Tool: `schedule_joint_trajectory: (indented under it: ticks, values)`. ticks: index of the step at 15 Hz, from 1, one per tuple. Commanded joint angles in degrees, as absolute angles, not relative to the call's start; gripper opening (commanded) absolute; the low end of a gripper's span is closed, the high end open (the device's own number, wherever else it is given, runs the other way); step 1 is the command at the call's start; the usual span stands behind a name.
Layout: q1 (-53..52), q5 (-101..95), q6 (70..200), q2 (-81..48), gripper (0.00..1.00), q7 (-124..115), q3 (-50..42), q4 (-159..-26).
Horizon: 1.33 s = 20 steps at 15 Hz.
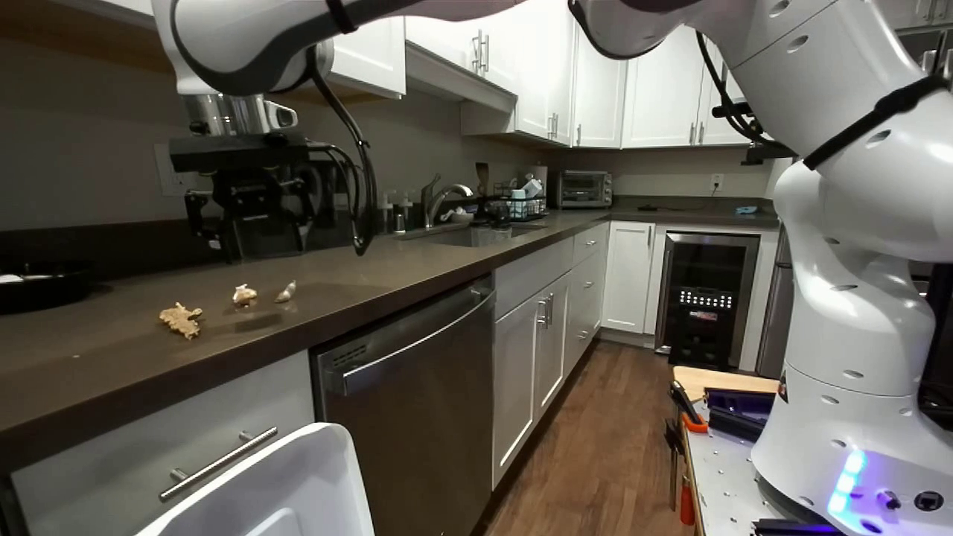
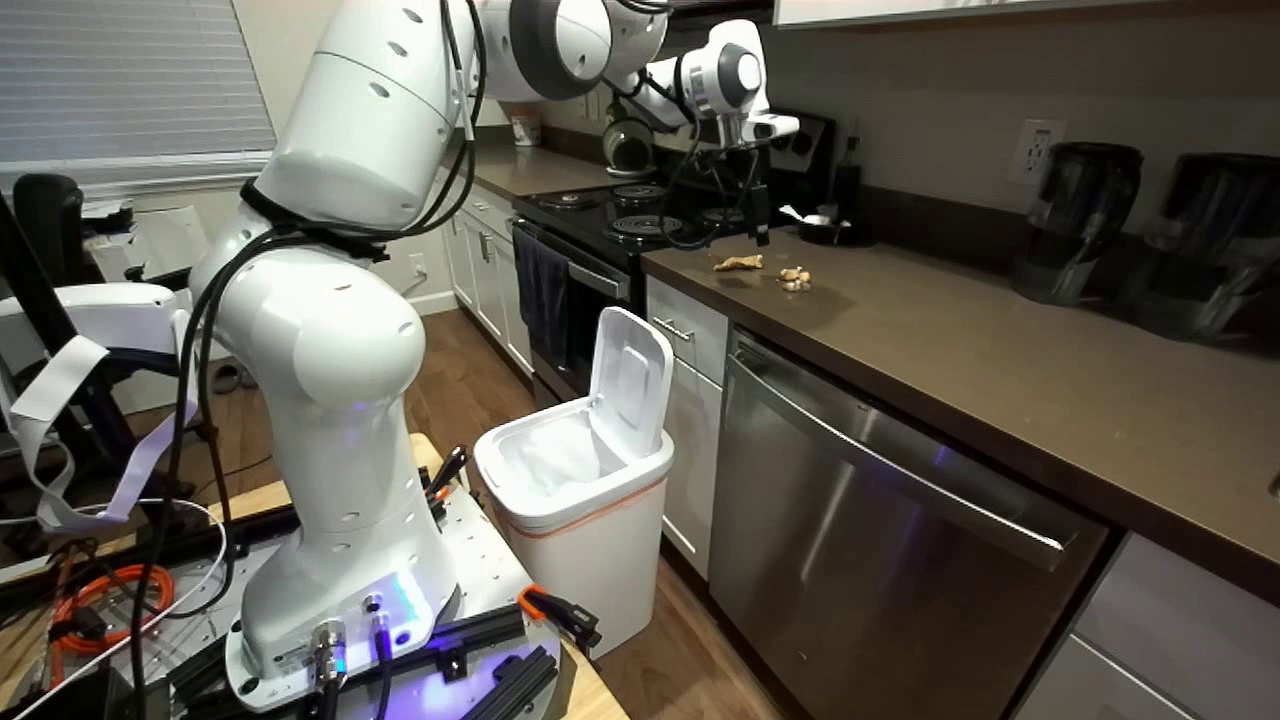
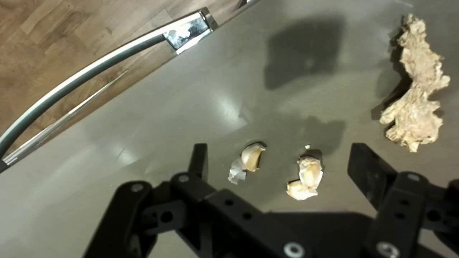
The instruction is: Pick up one object from the countertop and put it in the white bin.
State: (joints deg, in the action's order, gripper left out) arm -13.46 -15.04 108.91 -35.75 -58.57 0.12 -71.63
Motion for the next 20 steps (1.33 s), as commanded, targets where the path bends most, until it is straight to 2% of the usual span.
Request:
schedule_joint_trajectory:
  ticks: [1,14,20]
  values:
    - [-14.3,-14.1,108.5,-36.7,1.00,-58.4,-1.1,-70.3]
    - [-12.8,-9.6,107.9,-36.7,1.00,-69.5,-4.2,-71.5]
    - [-12.2,-7.9,114.5,-36.9,1.00,-75.1,-4.4,-75.5]
